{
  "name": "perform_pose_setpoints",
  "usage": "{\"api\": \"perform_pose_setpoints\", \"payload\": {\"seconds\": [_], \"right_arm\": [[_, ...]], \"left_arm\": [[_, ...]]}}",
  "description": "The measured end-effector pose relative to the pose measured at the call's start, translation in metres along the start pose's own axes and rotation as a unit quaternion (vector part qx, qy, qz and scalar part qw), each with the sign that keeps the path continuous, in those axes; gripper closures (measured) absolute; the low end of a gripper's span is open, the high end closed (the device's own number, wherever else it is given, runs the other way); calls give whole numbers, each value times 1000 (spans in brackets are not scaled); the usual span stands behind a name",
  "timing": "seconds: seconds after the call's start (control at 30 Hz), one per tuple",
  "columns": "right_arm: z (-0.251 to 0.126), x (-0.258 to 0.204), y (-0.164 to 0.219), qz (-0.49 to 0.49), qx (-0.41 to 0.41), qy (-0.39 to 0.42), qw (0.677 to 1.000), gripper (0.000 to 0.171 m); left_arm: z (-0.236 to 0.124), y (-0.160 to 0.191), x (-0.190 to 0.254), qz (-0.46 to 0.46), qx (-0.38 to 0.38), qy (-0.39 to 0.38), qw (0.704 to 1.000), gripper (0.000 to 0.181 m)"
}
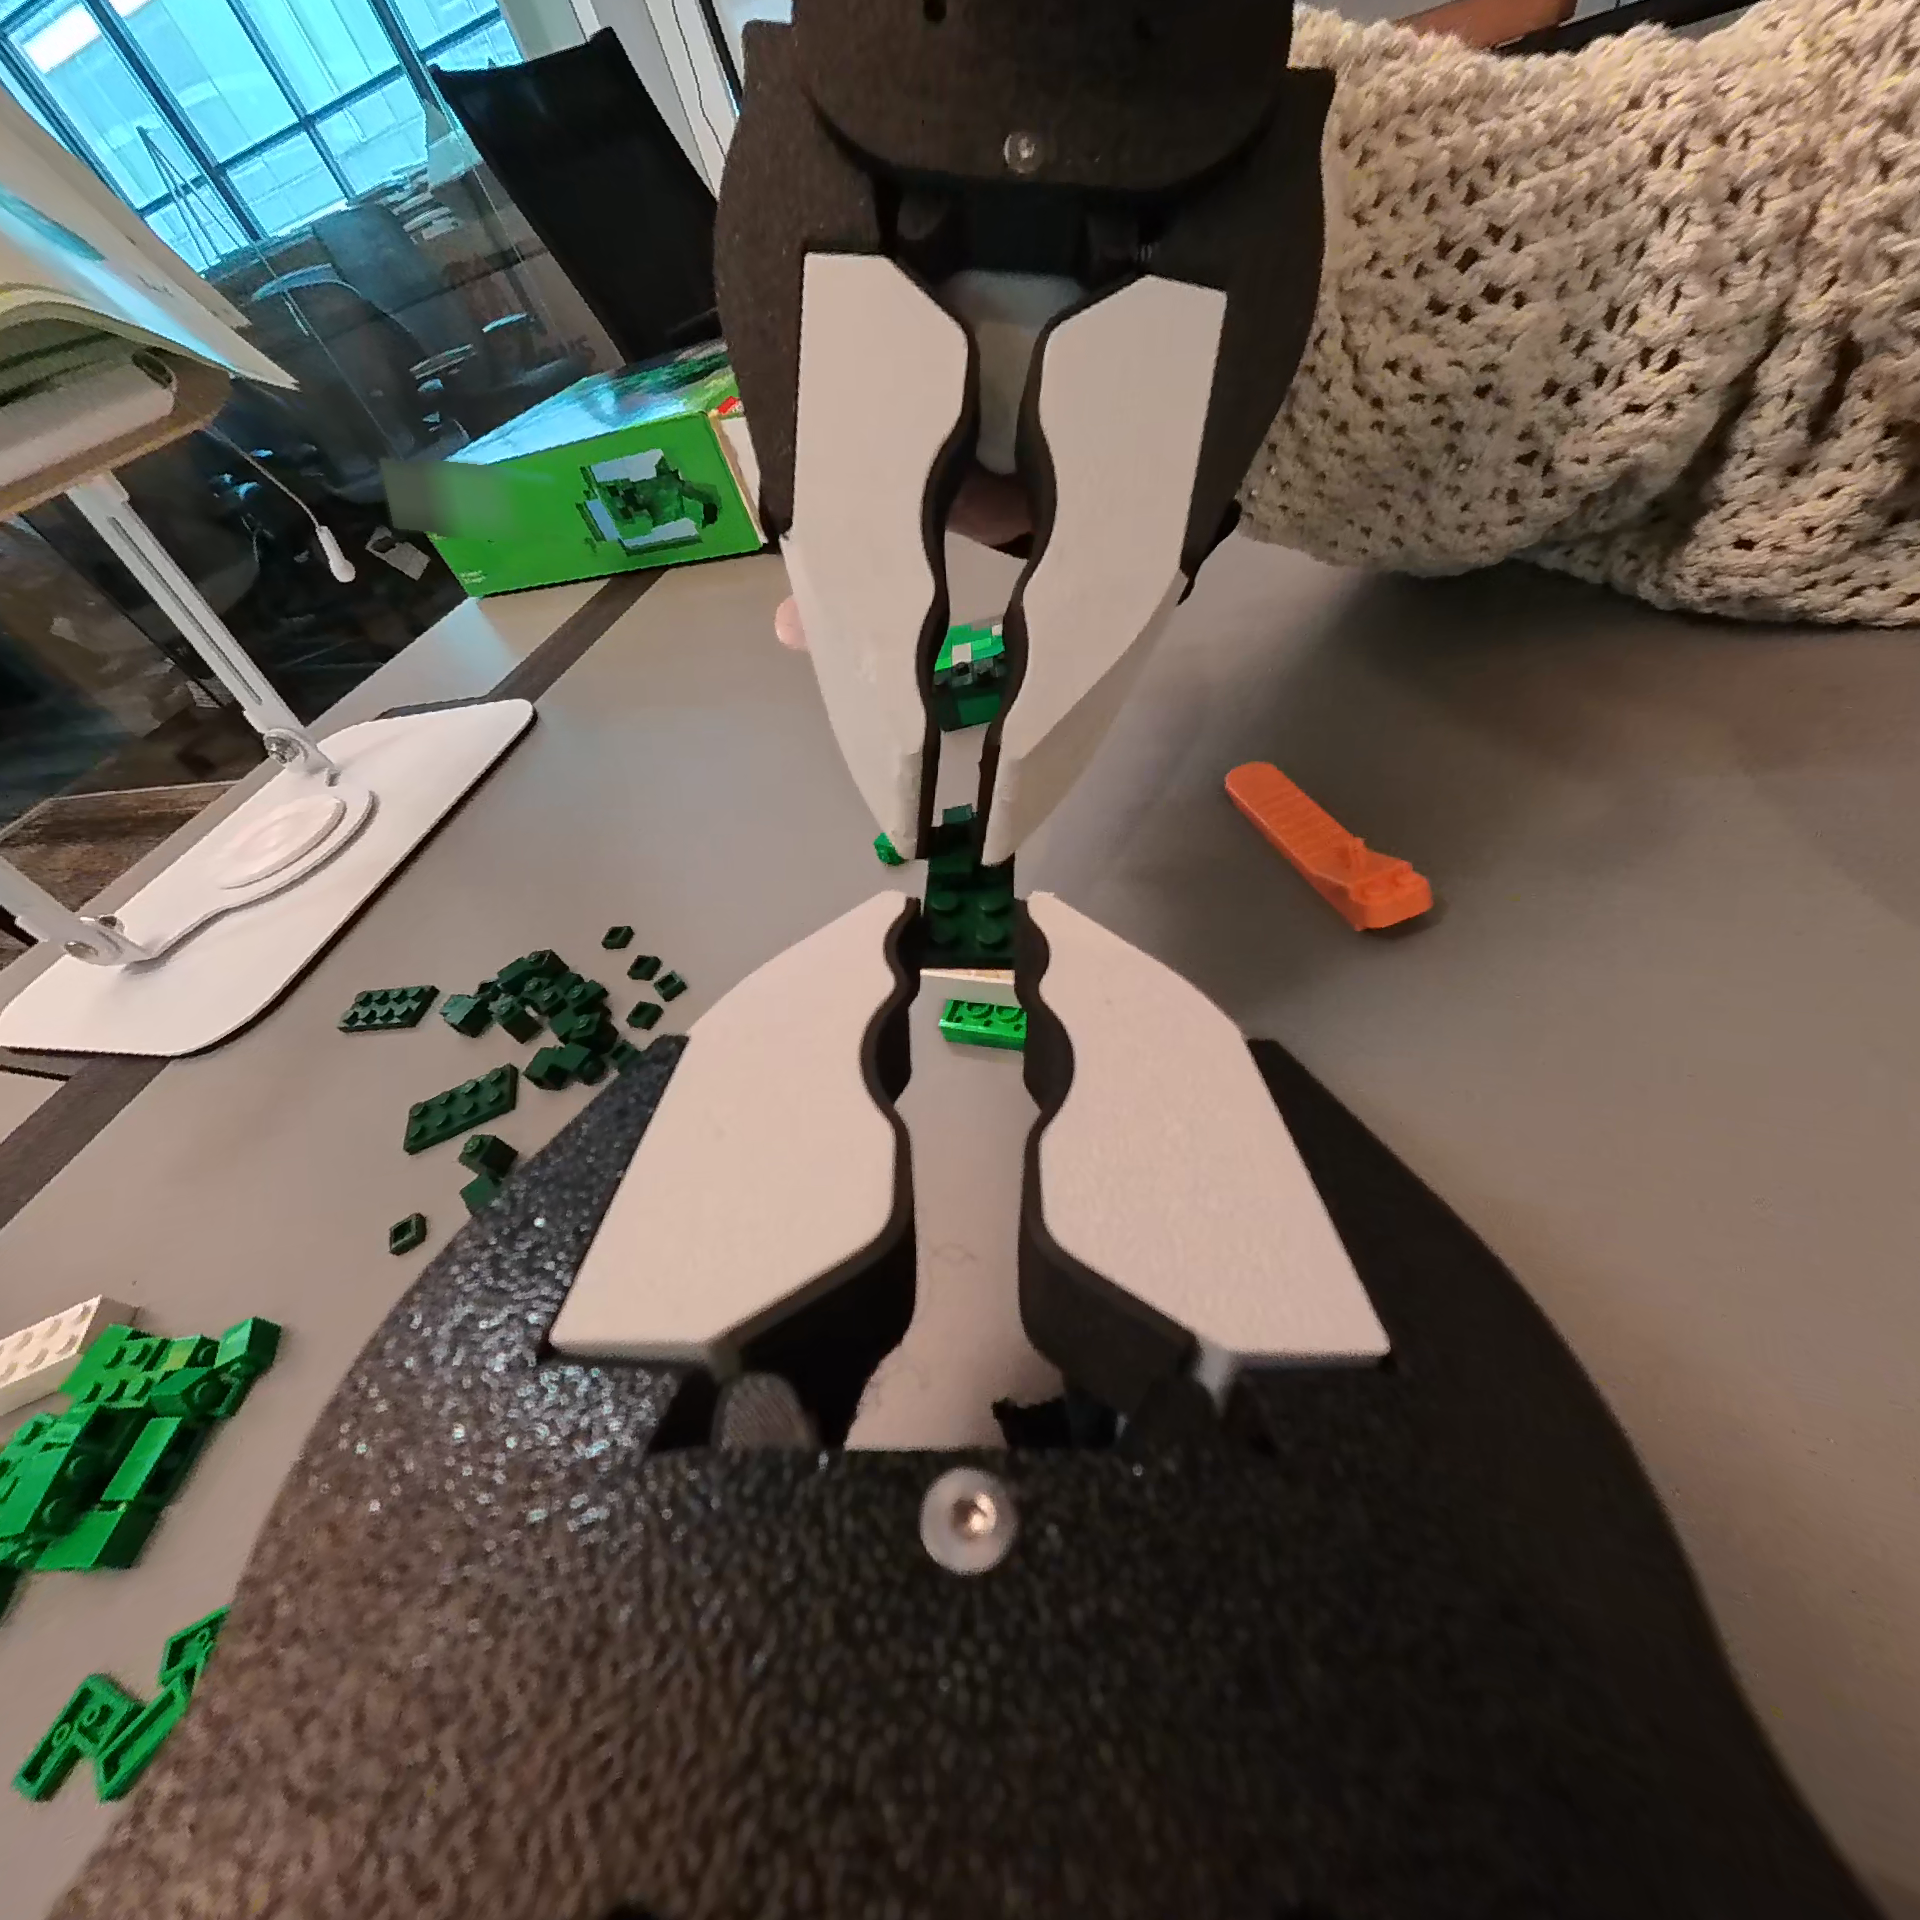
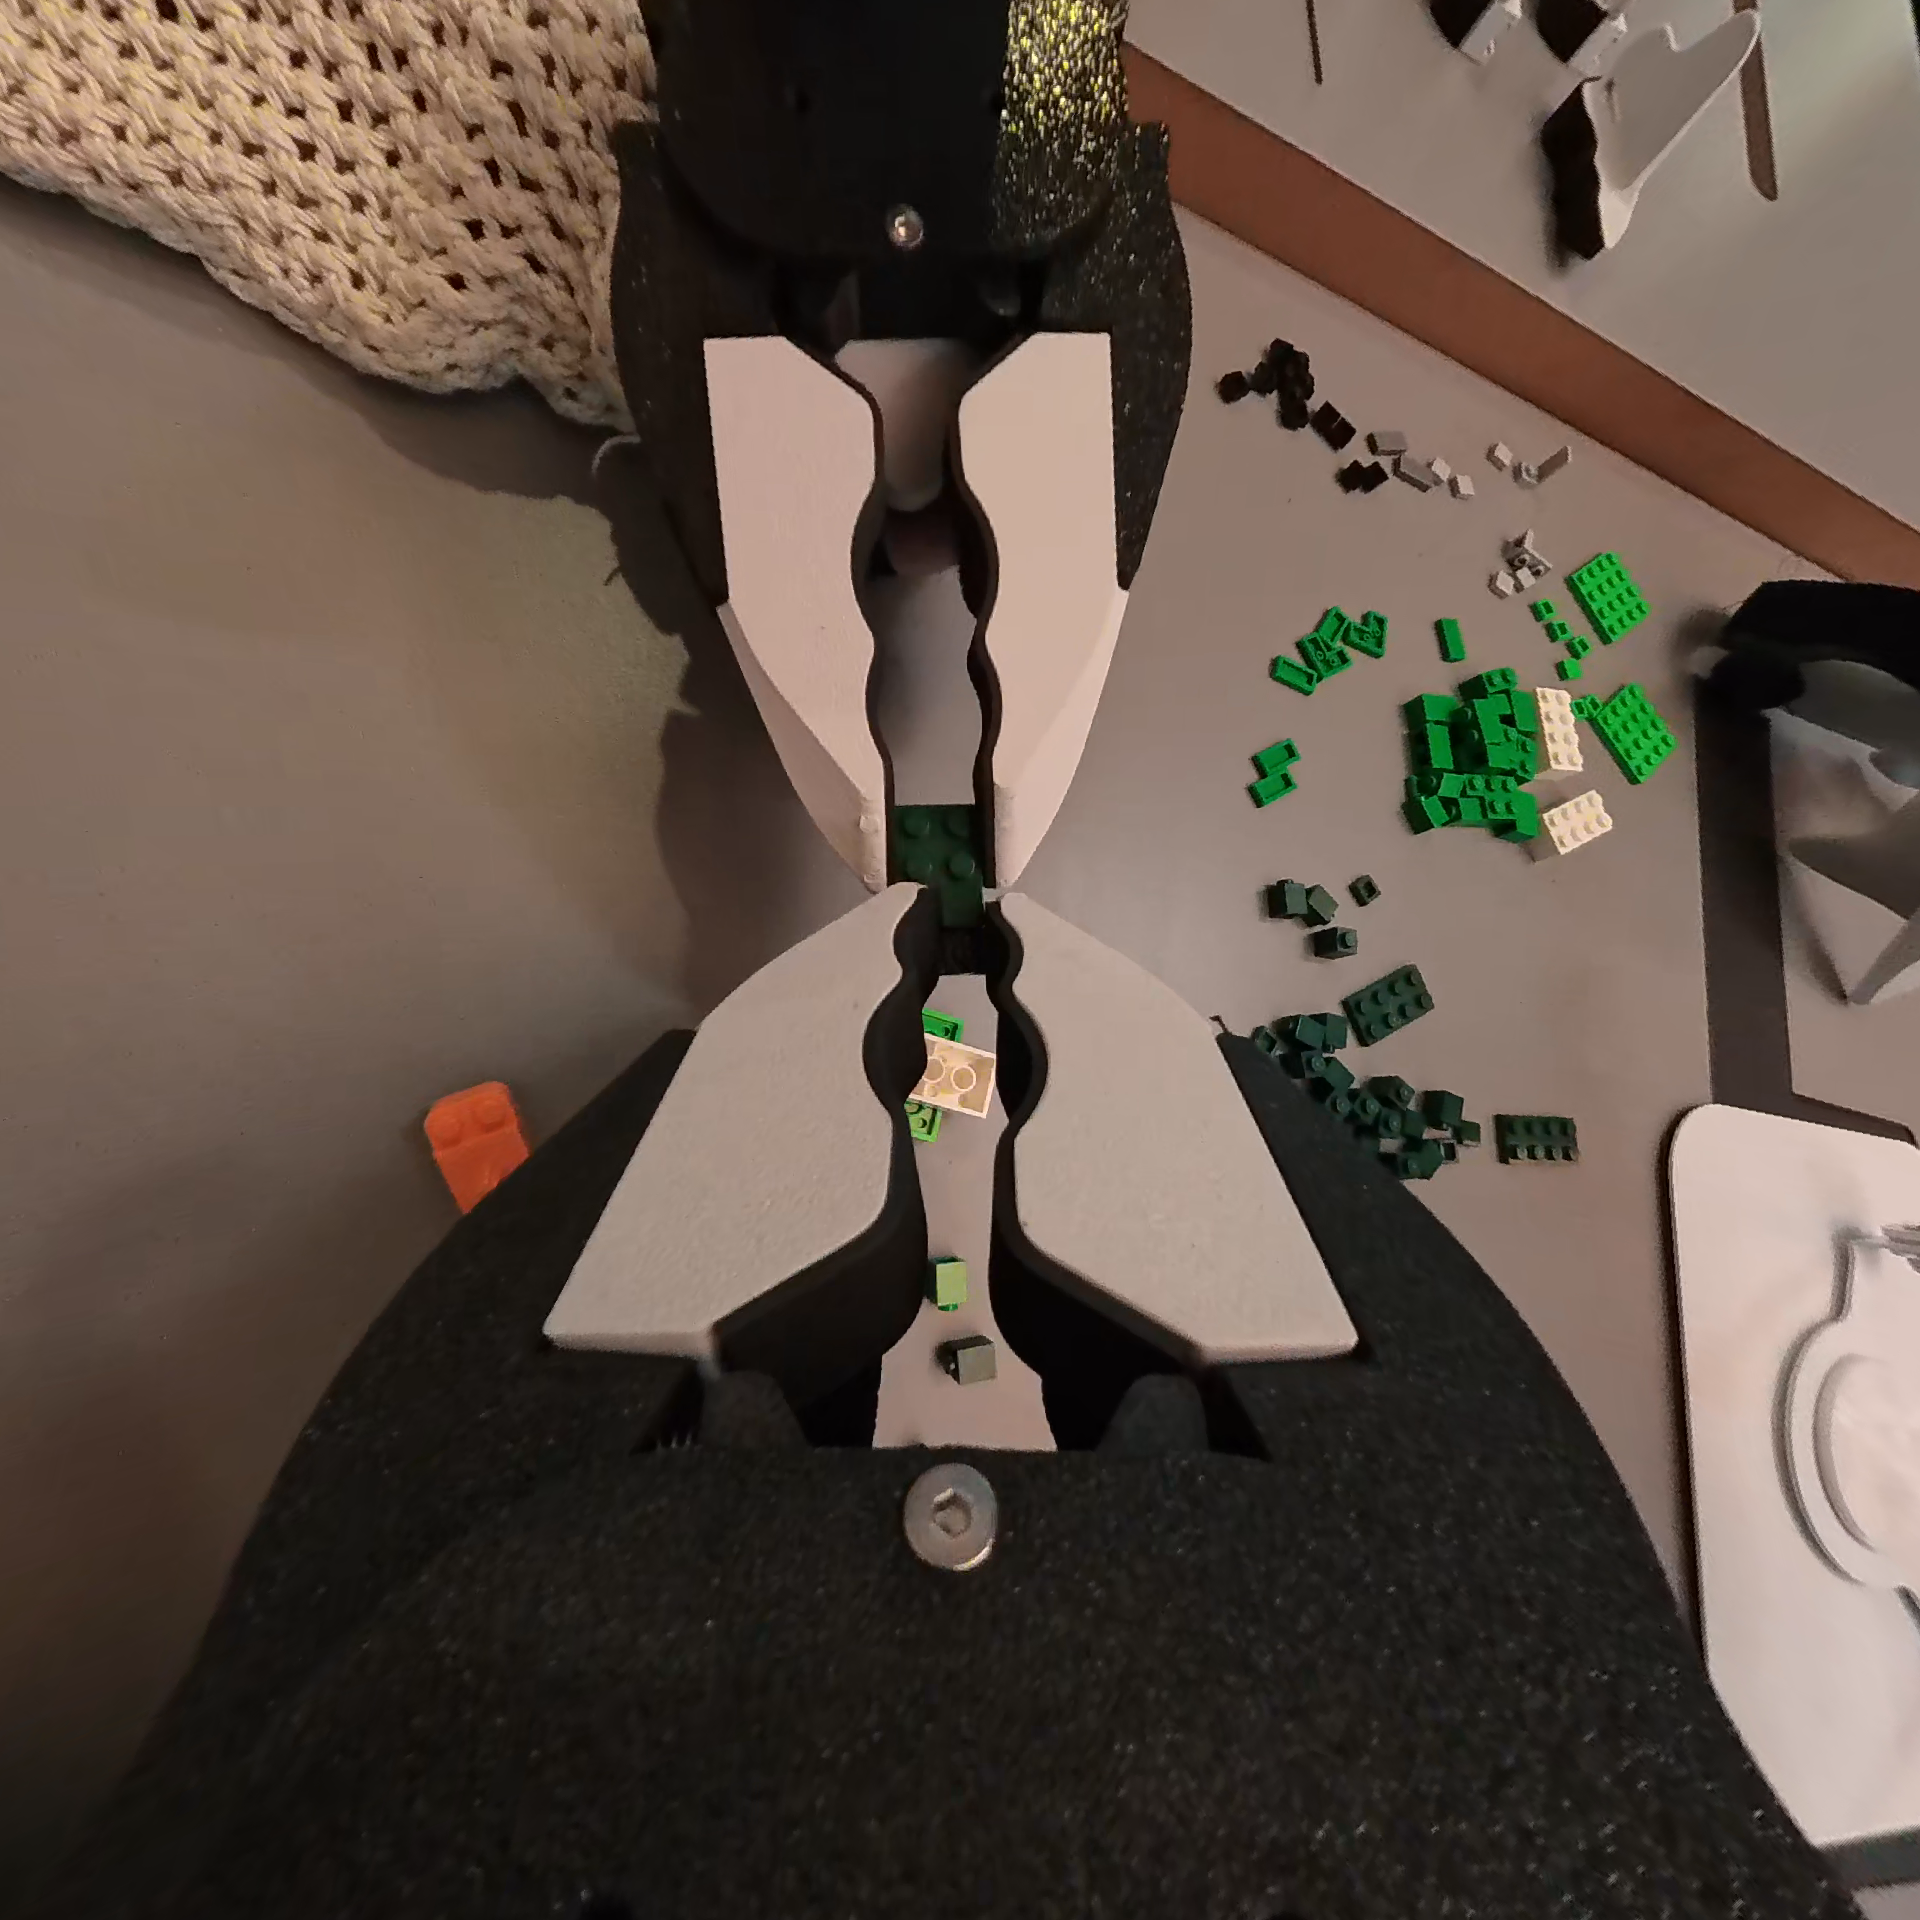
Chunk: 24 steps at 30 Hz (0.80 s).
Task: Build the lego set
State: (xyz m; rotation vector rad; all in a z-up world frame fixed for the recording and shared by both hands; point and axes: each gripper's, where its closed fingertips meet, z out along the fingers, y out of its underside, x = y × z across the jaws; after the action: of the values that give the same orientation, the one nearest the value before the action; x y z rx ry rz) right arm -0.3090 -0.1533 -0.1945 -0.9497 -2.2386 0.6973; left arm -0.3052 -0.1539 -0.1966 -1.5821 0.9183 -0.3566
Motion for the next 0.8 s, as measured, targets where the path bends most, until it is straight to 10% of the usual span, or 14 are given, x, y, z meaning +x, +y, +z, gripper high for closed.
{"api": "perform_pose_setpoints", "payload": {"seconds": [0.8], "right_arm": [[-6, 0, -4, 6, 23, -4, 1000, 163]], "left_arm": [[0, 0, 1, 2, -2, 3, 1000, 165]]}}
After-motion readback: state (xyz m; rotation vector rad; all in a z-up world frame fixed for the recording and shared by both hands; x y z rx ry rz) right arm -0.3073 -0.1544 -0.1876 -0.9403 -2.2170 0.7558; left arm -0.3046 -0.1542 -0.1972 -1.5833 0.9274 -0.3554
